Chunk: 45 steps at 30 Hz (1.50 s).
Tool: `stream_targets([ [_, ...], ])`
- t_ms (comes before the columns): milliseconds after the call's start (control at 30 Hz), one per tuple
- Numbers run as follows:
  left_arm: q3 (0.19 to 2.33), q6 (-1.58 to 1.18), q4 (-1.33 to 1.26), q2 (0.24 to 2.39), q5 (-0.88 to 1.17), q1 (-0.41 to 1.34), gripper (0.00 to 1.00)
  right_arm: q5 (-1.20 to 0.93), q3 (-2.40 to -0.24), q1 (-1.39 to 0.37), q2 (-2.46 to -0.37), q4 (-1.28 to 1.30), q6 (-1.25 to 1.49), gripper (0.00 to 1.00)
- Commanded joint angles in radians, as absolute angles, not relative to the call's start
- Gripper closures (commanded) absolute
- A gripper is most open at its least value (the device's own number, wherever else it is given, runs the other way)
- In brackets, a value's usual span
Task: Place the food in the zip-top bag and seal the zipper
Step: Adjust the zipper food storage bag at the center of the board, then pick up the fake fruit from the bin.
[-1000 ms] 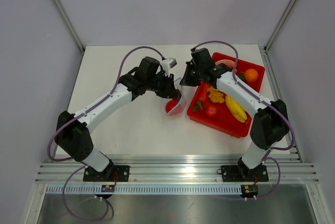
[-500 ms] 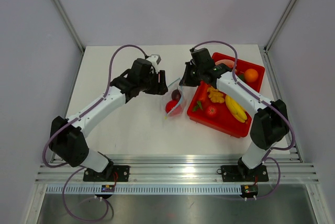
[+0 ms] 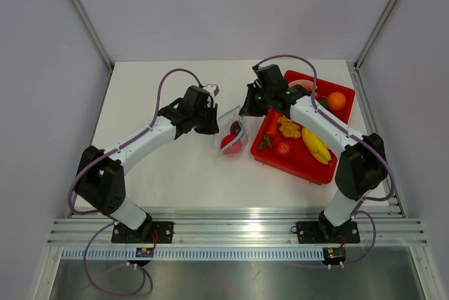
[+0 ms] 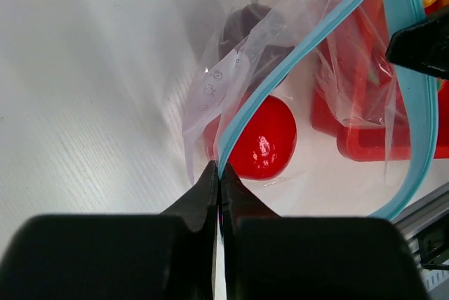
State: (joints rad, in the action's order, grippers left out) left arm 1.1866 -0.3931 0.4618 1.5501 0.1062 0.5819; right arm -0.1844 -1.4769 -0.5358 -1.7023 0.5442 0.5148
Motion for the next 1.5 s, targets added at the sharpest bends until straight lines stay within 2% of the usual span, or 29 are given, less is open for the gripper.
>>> stream_targets([
  [0,1.218,-0.391,0.446,1.537,0.139,0.584,1.00,-0.193,-1.528,-0.526,-1.733,0.546,0.474,1.00],
  [133,1.296,-0.394,0.593,1.526,0.120,0.584,1.00,-0.127,-1.627,-0.474,-1.785,0.626,0.523,0.98],
  [167,1.307,-0.406,0.609,1.516,0.103,0.584,1.00,-0.121,-1.669,-0.453,-1.804,0.644,0.532,0.91],
  [200,1.315,-0.419,0.621,1.513,0.069,0.584,1.00,-0.095,-1.687,-0.453,-1.810,0.672,0.535,0.63],
  [233,1.342,-0.460,0.652,1.514,0.037,0.584,1.00,-0.074,-1.703,-0.451,-1.812,0.689,0.531,0.47],
  [300,1.374,-0.482,0.689,1.535,0.003,0.586,1.00,-0.046,-1.724,-0.451,-1.801,0.716,0.511,0.24],
  [433,1.417,-0.503,0.730,1.572,-0.023,0.586,1.00,-0.006,-1.697,-0.451,-1.735,0.739,0.497,0.13],
  [533,1.456,-0.508,0.764,1.600,-0.054,0.586,1.00,0.054,-1.613,-0.451,-1.660,0.753,0.497,0.10],
  [667,1.508,-0.508,0.814,1.631,-0.100,0.592,1.00,0.130,-1.458,-0.440,-1.531,0.742,0.534,0.11],
  [867,1.500,-0.505,0.813,1.623,-0.146,0.603,1.00,0.137,-1.203,-0.410,-1.405,0.738,0.600,0.10],
  [1300,1.514,-0.494,0.793,1.625,-0.140,0.609,1.00,0.135,-1.051,-0.384,-1.494,0.669,0.643,0.07],
  [1400,1.514,-0.492,0.793,1.624,-0.138,0.611,1.00,0.129,-1.037,-0.380,-1.523,0.644,0.640,0.10],
  [1467,1.514,-0.494,0.792,1.628,-0.137,0.611,1.00,0.126,-1.031,-0.377,-1.542,0.624,0.640,0.16],
])
